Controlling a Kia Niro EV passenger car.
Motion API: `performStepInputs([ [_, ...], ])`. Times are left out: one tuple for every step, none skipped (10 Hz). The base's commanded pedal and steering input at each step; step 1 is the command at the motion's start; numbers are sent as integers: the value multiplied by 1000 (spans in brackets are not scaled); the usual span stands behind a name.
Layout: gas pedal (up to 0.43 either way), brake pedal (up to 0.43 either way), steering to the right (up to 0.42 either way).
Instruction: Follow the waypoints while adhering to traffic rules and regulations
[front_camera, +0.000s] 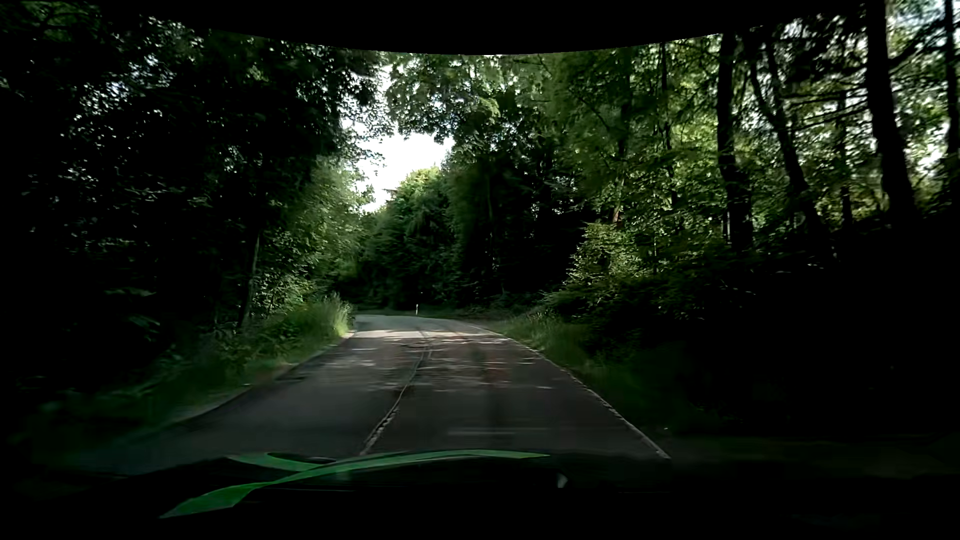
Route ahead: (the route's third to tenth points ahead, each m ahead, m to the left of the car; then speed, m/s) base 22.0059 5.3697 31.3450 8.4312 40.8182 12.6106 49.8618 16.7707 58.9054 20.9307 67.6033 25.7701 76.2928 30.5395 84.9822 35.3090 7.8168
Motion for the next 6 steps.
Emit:
performStepInputs([
  [138,0,-39],
  [138,0,-47],
  [138,0,-53],
  [138,0,-57],
  [138,0,-57],
  [138,0,-57],
])
